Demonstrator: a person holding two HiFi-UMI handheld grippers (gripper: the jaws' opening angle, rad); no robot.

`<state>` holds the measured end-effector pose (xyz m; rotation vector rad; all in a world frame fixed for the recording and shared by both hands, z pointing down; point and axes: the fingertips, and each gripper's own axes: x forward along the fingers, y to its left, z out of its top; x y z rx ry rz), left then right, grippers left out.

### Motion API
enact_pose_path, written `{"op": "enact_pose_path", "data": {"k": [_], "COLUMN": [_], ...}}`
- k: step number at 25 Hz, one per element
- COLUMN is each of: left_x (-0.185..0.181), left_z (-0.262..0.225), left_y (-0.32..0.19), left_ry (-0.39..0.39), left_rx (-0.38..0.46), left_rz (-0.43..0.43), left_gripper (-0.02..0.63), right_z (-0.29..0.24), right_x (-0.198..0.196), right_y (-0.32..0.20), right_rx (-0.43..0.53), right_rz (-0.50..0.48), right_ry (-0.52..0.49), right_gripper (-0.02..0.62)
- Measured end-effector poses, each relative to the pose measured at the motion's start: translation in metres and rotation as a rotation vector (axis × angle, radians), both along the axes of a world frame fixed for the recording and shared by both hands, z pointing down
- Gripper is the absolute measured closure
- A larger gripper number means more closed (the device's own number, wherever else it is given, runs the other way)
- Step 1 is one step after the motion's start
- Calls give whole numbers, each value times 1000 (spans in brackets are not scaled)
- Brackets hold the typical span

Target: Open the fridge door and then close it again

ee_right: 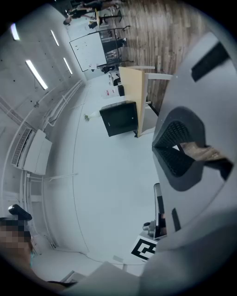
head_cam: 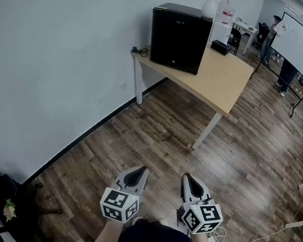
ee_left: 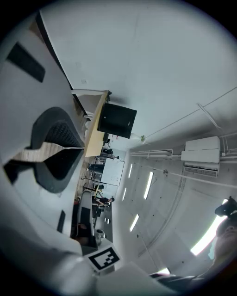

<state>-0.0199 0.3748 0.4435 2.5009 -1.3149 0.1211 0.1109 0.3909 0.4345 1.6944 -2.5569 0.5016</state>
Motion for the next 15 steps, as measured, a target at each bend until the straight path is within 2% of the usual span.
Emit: {"op": "enact_pose_path", "data": {"k": [3,10,15], "left_x": [8,39,65], "left_z": [-4,-14,-17], "left_y": [15,33,39], "left_ry": [4,5,-9], "left_rx": [5,12,34], "left_rz": [-20,-46,-50], "left_gripper": [597,597,597], "right_z": [-6,-19,-17], "right_x": [6,36,60], "right_y": [10,24,33], "right_rx": [18,50,50], "right_rz": [-22,-40,-56], "right_ry": [-11,41,17], "right_gripper": [605,604,604]}}
